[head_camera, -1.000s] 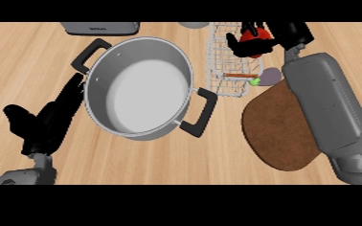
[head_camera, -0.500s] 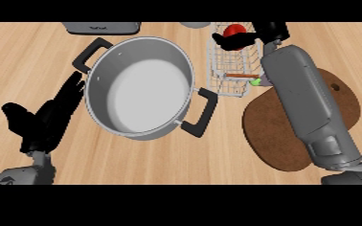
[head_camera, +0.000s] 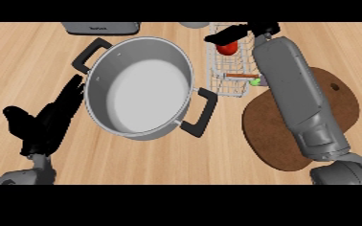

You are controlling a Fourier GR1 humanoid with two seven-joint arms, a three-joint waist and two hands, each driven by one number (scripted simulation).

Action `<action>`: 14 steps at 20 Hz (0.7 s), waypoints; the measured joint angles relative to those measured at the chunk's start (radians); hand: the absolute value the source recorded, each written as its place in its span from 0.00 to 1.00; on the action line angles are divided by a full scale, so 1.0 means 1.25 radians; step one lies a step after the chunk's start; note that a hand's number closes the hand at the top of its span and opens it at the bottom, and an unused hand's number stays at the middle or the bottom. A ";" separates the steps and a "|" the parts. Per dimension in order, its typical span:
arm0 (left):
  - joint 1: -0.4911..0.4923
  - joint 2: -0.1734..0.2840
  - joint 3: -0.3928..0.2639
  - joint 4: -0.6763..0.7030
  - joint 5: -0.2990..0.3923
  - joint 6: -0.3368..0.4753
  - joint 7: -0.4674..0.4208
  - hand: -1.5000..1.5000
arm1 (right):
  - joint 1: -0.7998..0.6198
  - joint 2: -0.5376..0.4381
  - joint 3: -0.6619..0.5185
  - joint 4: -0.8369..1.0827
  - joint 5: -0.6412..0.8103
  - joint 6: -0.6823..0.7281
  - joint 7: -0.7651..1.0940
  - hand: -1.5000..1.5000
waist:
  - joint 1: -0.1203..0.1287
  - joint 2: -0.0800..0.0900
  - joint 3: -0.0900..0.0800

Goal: Pick the tomato from the cutting board and place it in the tiered basket

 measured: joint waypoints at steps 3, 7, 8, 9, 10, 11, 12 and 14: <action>0.001 -0.006 -0.002 -0.010 -0.002 0.003 0.003 0.50 | -0.012 0.000 -0.051 0.002 -0.059 0.018 0.008 0.00 | -0.001 -0.001 0.000; 0.001 -0.001 0.004 -0.023 0.001 0.003 0.016 0.50 | -0.025 -0.003 -0.123 -0.012 -0.149 0.047 0.032 0.00 | -0.004 -0.002 0.000; -0.003 -0.003 0.004 -0.017 -0.001 0.006 0.017 0.50 | -0.028 -0.013 -0.144 -0.011 -0.172 0.056 0.033 0.00 | -0.005 -0.001 0.000; -0.002 -0.007 0.000 -0.017 -0.003 0.006 0.016 0.50 | -0.030 -0.015 -0.163 -0.010 -0.193 0.057 0.037 0.00 | -0.004 -0.001 0.000; 0.003 -0.006 0.001 -0.018 -0.002 0.003 0.014 0.50 | -0.036 -0.027 -0.185 -0.012 -0.216 0.064 0.043 0.00 | -0.004 -0.001 0.000; 0.002 -0.012 -0.003 -0.010 -0.010 0.008 0.004 0.50 | -0.039 -0.044 -0.206 -0.010 -0.237 0.074 0.047 0.00 | -0.005 -0.001 0.000; 0.003 -0.013 -0.004 -0.009 -0.011 0.007 0.001 0.50 | -0.040 -0.060 -0.225 -0.007 -0.254 0.078 0.048 0.00 | -0.005 0.000 0.000; -0.001 -0.012 -0.001 -0.022 -0.007 0.009 0.017 0.50 | -0.041 -0.094 -0.257 0.002 -0.279 0.078 0.048 0.00 | -0.004 0.000 0.000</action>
